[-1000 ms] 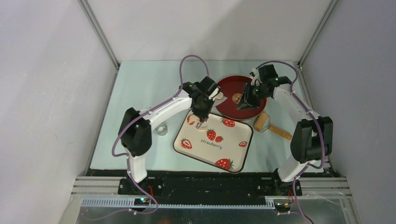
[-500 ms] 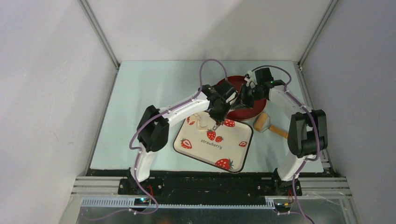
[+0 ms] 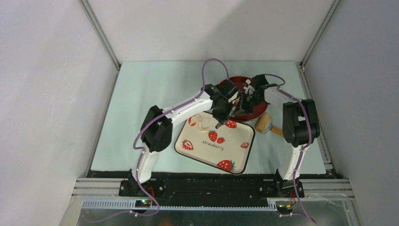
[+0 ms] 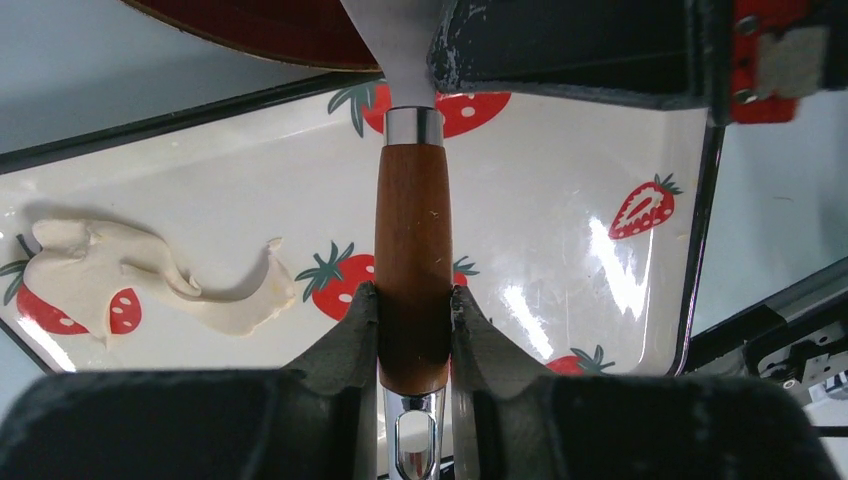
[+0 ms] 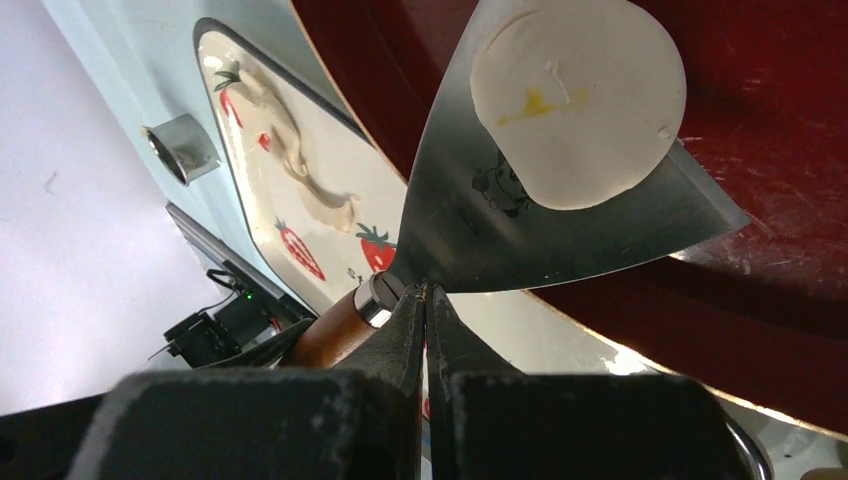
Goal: Roll out the dumpling wrappers from the dough
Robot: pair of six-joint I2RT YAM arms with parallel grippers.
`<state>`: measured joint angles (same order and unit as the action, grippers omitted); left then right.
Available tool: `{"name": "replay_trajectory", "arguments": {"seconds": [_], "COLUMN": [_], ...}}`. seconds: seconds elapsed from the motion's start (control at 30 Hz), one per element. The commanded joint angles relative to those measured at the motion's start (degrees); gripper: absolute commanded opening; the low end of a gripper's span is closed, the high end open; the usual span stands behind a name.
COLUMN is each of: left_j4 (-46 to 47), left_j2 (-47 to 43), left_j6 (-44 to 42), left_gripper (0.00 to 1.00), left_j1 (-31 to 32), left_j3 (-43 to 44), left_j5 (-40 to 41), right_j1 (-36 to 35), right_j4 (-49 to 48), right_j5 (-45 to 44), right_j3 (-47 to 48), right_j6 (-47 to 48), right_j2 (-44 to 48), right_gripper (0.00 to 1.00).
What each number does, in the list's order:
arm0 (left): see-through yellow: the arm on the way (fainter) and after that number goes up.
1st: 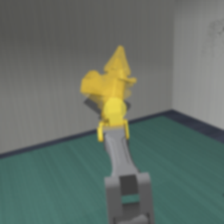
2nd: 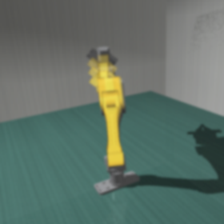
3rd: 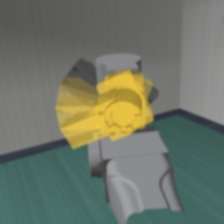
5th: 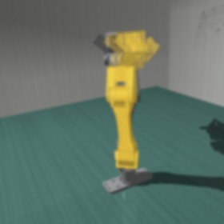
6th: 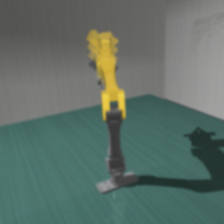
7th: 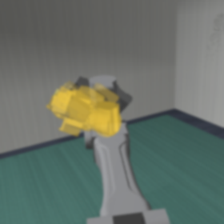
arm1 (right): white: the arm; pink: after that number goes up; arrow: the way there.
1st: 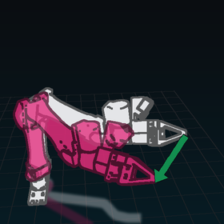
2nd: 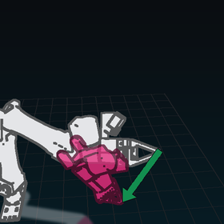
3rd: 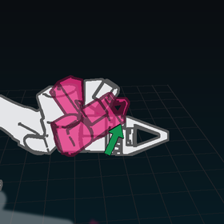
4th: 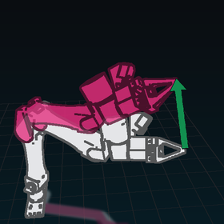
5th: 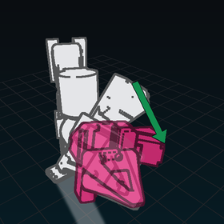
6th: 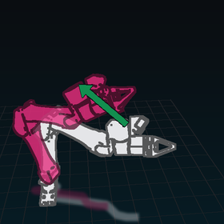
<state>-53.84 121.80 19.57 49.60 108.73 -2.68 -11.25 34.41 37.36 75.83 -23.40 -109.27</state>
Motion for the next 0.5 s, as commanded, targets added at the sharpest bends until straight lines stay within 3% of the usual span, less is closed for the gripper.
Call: {"name": "replay_trajectory", "arguments": {"seconds": [0.0,0.47], "left_j4": [1.90,1.82], "left_j2": [0.03,1.09], "left_j6": [1.20,-0.41], "left_gripper": [0.00,0.00], "left_j1": [-0.10,-0.12], "left_j3": [4.34,4.10], "left_j5": [0.84,1.99], "right_j1": [-0.13,1.59], "right_j4": [-1.95,-0.74], "right_j5": [-1.19,-6.30], "right_j3": [0.37,4.20], "right_j6": [1.25,3.64], "right_j2": [-1.17,0.68], "right_gripper": [0.00,0.00]}}
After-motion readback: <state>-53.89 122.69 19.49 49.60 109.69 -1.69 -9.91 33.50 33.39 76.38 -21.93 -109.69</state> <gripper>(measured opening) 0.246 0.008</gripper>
